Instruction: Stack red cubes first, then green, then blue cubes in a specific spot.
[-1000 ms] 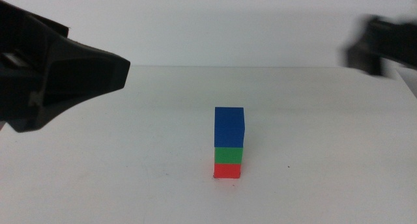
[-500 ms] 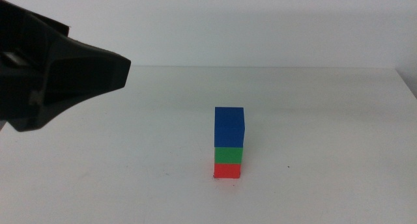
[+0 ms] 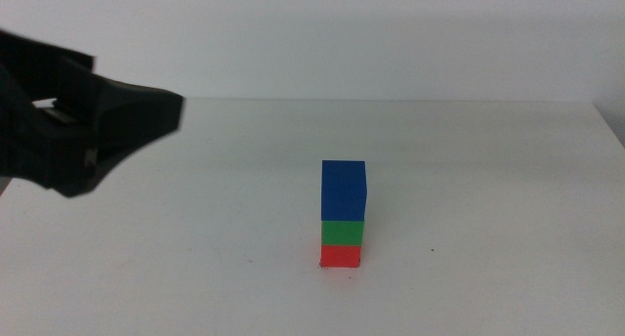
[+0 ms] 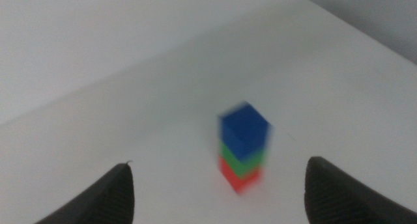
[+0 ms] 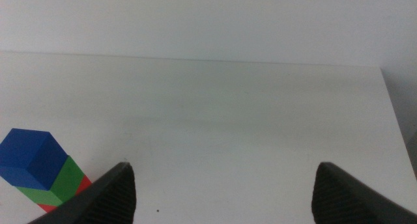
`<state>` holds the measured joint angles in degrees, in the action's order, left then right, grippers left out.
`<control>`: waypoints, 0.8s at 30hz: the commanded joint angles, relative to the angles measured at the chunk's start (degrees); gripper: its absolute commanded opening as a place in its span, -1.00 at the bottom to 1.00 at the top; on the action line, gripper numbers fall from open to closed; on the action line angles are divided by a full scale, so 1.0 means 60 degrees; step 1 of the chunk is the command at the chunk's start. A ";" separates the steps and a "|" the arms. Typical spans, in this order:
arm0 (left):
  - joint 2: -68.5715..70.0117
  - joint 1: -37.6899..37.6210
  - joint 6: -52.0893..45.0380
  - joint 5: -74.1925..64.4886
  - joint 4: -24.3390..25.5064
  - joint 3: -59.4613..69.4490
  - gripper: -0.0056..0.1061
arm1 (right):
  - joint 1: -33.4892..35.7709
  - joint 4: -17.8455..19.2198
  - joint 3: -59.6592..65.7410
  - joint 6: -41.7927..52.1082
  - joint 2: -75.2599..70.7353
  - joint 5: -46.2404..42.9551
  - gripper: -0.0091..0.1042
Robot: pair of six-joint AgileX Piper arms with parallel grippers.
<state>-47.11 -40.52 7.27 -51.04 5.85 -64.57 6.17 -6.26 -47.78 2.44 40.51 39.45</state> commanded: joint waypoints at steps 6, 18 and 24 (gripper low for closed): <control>0.1809 0.3152 0.0033 0.4137 -0.0313 0.3342 0.63 | -0.0085 -0.0045 0.0231 0.0055 -0.0235 -0.0373 0.80; 0.6709 0.5995 0.0017 0.5612 -0.1112 0.9157 0.63 | -0.0108 0.1043 0.6536 0.0055 -0.4123 -0.5765 0.80; 0.7852 0.5995 0.0017 0.5639 -0.1131 1.0482 0.63 | -0.0904 0.1043 0.7963 0.0035 -0.5934 -0.5765 0.80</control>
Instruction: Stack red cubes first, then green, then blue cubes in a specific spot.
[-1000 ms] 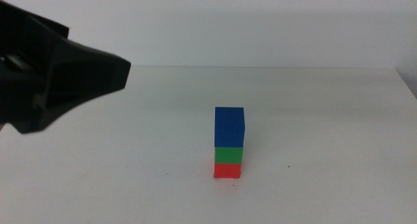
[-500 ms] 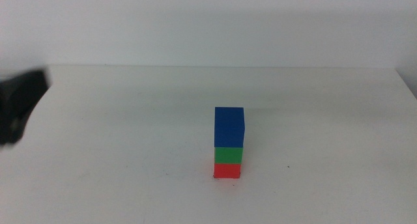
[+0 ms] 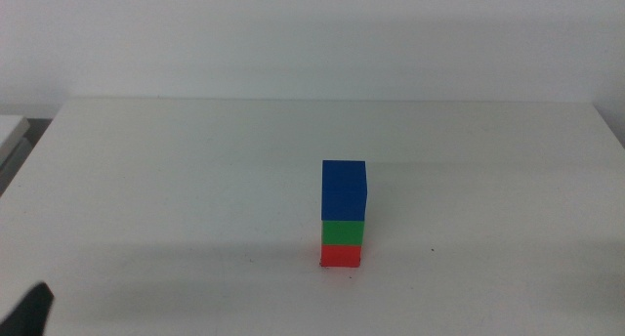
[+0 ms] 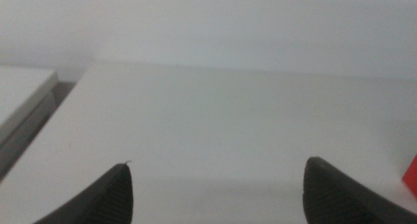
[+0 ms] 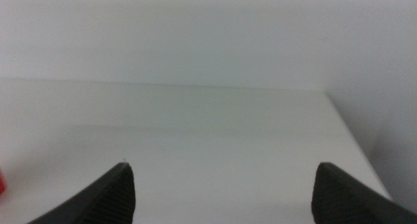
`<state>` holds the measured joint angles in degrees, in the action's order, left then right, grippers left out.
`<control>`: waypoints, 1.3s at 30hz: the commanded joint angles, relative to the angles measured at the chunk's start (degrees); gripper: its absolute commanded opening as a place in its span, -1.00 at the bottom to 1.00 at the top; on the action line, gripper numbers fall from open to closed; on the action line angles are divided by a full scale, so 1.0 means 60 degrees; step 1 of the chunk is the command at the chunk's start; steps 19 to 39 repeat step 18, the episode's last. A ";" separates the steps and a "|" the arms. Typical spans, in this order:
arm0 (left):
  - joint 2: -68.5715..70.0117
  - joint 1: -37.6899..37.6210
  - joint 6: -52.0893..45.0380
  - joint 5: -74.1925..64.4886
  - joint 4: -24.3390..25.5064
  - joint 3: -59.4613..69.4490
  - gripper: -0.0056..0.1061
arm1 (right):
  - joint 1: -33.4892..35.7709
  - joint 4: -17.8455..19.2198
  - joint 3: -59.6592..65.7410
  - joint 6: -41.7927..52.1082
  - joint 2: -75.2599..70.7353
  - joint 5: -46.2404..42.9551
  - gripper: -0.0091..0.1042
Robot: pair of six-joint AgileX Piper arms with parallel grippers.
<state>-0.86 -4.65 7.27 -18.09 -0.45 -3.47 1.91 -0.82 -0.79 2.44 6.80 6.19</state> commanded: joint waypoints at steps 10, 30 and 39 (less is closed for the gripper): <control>0.0144 0.0018 0.0017 0.0500 -0.0001 0.0578 0.63 | -0.0520 0.0137 0.0132 0.0035 -0.1133 0.0434 0.80; 0.0144 0.0018 0.0034 0.0628 -0.0001 0.0578 0.63 | -0.0520 0.0137 0.0132 0.0035 -0.1133 0.0476 0.80; 0.0144 0.0018 0.0034 0.0628 -0.0001 0.0578 0.63 | -0.0520 0.0137 0.0132 0.0035 -0.1133 0.0476 0.80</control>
